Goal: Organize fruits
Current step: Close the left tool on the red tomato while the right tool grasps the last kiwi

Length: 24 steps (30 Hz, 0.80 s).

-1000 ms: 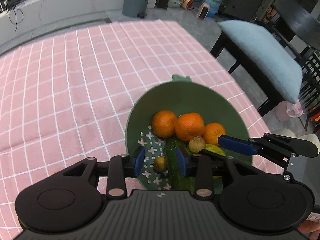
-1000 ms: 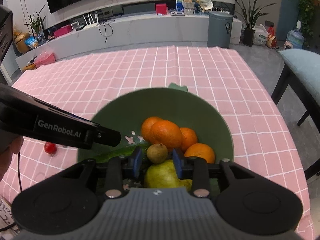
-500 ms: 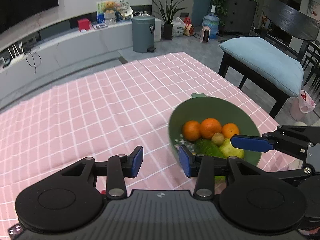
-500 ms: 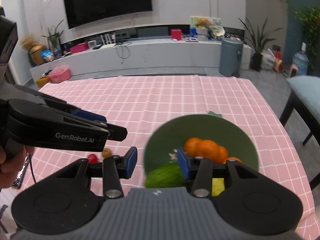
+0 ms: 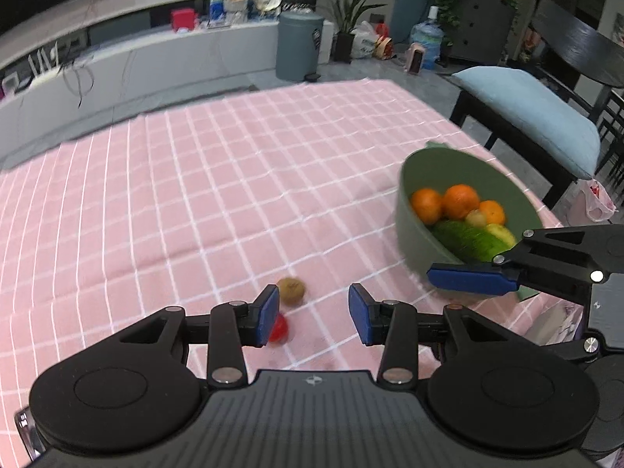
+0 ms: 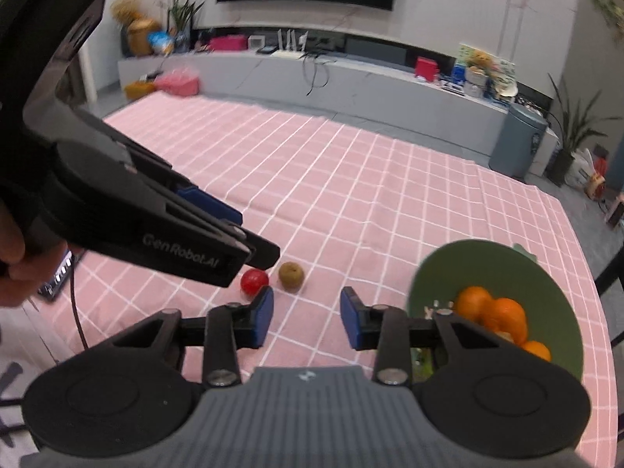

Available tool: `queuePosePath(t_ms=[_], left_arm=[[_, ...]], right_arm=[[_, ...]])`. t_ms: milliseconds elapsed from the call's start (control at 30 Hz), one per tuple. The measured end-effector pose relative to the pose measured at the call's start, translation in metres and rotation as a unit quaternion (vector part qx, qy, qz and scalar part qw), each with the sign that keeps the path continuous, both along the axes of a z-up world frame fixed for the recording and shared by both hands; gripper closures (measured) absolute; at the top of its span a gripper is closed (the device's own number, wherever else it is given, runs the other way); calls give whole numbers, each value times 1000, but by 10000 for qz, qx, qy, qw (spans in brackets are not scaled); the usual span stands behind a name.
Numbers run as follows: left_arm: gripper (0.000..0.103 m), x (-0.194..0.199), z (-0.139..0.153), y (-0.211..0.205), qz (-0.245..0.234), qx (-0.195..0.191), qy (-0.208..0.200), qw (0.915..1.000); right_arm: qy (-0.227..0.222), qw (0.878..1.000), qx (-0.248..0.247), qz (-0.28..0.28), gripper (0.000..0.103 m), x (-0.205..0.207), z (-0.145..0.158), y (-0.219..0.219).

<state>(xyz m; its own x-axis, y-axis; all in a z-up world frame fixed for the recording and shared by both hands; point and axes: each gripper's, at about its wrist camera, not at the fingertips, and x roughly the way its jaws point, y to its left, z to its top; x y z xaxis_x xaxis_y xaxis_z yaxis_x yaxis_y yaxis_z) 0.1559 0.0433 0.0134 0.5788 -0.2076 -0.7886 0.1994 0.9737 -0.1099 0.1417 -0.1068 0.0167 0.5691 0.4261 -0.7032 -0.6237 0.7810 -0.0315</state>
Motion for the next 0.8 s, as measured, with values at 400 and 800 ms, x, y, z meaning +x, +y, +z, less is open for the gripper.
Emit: queuePosePath(t_ms=[400, 800], left_arm=[[54, 10, -52, 24, 260, -275, 465, 9982], [58, 30, -73, 22, 392, -50, 734, 9965]], right_arm=[[110, 9978, -633, 132, 72, 16, -43, 31], [108, 9965, -799, 205, 72, 38, -64, 45]])
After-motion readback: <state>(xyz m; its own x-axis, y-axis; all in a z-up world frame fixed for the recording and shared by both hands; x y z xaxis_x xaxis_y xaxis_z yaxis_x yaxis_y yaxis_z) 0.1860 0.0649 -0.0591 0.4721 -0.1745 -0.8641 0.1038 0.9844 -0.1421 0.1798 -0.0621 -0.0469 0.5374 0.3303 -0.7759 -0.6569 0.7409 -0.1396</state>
